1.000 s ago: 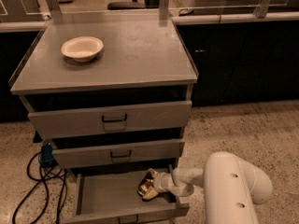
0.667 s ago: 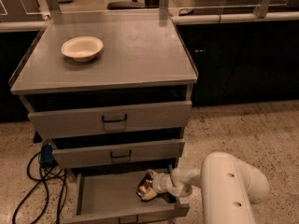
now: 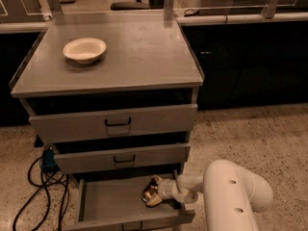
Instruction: Place orange can into bottom drawer
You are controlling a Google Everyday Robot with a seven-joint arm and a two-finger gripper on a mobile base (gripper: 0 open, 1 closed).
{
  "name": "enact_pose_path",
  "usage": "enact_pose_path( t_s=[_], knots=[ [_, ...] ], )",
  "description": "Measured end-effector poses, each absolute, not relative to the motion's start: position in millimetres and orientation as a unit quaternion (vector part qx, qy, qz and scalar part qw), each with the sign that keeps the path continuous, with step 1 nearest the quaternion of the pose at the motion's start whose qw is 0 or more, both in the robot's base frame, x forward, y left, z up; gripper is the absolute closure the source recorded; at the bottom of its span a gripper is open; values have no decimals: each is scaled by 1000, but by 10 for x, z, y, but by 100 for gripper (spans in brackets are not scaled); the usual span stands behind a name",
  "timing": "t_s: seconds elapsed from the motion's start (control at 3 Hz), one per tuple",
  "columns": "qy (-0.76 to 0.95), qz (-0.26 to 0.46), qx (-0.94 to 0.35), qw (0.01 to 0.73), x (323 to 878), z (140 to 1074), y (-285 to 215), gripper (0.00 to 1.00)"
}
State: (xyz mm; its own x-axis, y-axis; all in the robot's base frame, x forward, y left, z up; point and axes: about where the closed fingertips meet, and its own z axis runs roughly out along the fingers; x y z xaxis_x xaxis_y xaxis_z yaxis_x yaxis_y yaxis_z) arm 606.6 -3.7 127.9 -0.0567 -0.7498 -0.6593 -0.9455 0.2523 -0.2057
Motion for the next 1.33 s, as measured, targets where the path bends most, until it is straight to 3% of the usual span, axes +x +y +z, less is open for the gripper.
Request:
enact_pose_path(
  t_s=[1.0,1.33],
  knots=[
    [713,142,-595,344,6066,1279,-36,11],
    [713,143,-595,344,6065,1279,-35,0]
  ],
)
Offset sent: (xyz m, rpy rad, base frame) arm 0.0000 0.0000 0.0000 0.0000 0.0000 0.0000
